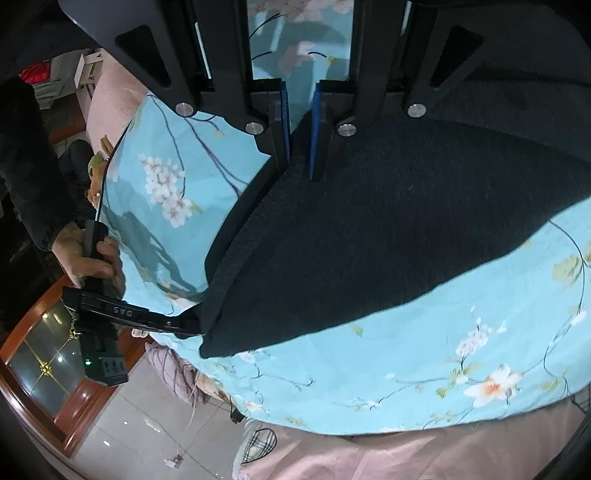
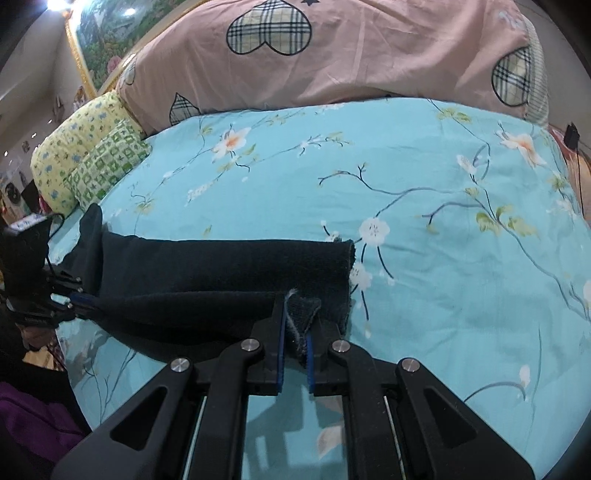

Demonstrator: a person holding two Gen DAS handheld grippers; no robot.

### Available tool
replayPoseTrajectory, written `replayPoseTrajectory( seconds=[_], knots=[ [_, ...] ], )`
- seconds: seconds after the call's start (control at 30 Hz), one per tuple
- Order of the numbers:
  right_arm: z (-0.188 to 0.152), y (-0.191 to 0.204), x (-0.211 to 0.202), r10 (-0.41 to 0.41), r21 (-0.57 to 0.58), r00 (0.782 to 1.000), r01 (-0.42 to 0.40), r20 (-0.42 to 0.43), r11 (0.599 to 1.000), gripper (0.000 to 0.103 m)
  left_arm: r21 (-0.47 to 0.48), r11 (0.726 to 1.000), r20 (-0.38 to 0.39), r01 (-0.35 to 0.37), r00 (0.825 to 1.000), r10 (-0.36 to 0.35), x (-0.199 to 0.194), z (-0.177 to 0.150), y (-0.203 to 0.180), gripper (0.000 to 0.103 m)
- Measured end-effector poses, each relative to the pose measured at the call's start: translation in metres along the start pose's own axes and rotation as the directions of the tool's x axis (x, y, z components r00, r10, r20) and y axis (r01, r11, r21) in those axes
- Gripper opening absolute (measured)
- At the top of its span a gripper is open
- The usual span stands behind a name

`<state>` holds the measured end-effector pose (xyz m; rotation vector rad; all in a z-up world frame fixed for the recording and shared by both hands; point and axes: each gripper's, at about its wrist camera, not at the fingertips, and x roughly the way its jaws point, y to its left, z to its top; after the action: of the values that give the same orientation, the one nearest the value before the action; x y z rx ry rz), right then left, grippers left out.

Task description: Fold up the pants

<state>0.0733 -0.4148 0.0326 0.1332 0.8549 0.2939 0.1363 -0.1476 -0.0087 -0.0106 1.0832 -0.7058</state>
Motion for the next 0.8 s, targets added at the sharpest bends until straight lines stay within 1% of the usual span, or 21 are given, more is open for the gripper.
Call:
replayPoseTrajectory(
  seconds=[0.03, 0.07, 0.1, 0.13, 0.17, 0.2, 0.33, 0.47, 0.53, 0.6, 0.67, 0.73, 0.8],
  knots=[
    [-0.001, 0.001, -0.001, -0.004, 0.003, 1.000, 0.004, -0.004, 1.000, 0.012, -0.002, 1.000, 0.000, 0.000, 1.000, 0.000, 0.001, 0.000, 0.001, 0.009],
    [-0.002, 0.002, -0.001, -0.017, 0.004, 1.000, 0.017, -0.007, 1.000, 0.019, -0.004, 1.000, 0.002, 0.001, 1.000, -0.001, 0.001, -0.001, 0.002, 0.011],
    [-0.003, 0.003, -0.001, -0.033, 0.011, 0.999, 0.034, -0.012, 0.999, 0.034, -0.008, 1.000, 0.007, 0.002, 1.000, -0.002, 0.001, -0.001, 0.003, 0.013],
    [-0.005, 0.004, -0.002, -0.051, 0.020, 0.999, 0.052, -0.018, 0.998, 0.043, -0.011, 1.000, 0.008, 0.005, 1.000, -0.005, 0.001, -0.002, 0.004, 0.014],
    [-0.007, 0.005, -0.004, -0.061, 0.025, 0.998, 0.062, -0.017, 0.998, 0.054, -0.016, 1.000, 0.007, 0.008, 1.000, -0.008, 0.001, -0.004, 0.005, 0.015],
    [-0.008, 0.007, -0.006, -0.064, 0.027, 0.998, 0.065, -0.012, 0.998, 0.057, -0.020, 1.000, 0.009, 0.009, 1.000, -0.008, -0.001, -0.005, 0.006, 0.017],
    [-0.013, 0.020, -0.022, -0.058, 0.050, 0.998, 0.057, 0.033, 0.997, 0.057, -0.029, 1.000, 0.023, 0.000, 1.000, 0.001, -0.011, -0.011, 0.012, 0.034],
    [-0.012, 0.044, -0.038, -0.047, 0.044, 0.995, 0.043, 0.089, 0.998, 0.058, -0.047, 0.999, 0.062, -0.006, 0.998, 0.009, -0.031, -0.017, 0.021, 0.040],
    [-0.010, 0.059, -0.044, -0.034, 0.038, 0.993, 0.030, 0.117, 0.999, 0.059, -0.063, 0.998, 0.085, -0.016, 0.996, 0.022, -0.043, -0.022, 0.028, 0.046],
    [-0.008, 0.076, -0.047, -0.009, 0.022, 0.990, 0.006, 0.144, 1.000, 0.062, -0.091, 0.995, 0.105, -0.033, 0.994, 0.042, -0.054, -0.025, 0.040, 0.047],
    [-0.007, 0.090, -0.049, -0.003, 0.010, 0.987, 0.002, 0.163, 1.000, 0.062, -0.122, 0.992, 0.127, -0.036, 0.991, 0.052, -0.067, -0.030, 0.052, 0.047],
    [-0.004, 0.105, -0.049, -0.005, 0.003, 0.983, 0.005, 0.184, 1.000, 0.063, -0.155, 0.987, 0.146, -0.051, 0.986, 0.074, -0.080, -0.035, 0.066, 0.047],
    [0.000, 0.117, -0.049, 0.011, -0.003, 0.978, -0.011, 0.206, 1.000, 0.063, -0.183, 0.981, 0.163, -0.069, 0.982, 0.100, -0.091, -0.040, 0.080, 0.048]
  ],
)
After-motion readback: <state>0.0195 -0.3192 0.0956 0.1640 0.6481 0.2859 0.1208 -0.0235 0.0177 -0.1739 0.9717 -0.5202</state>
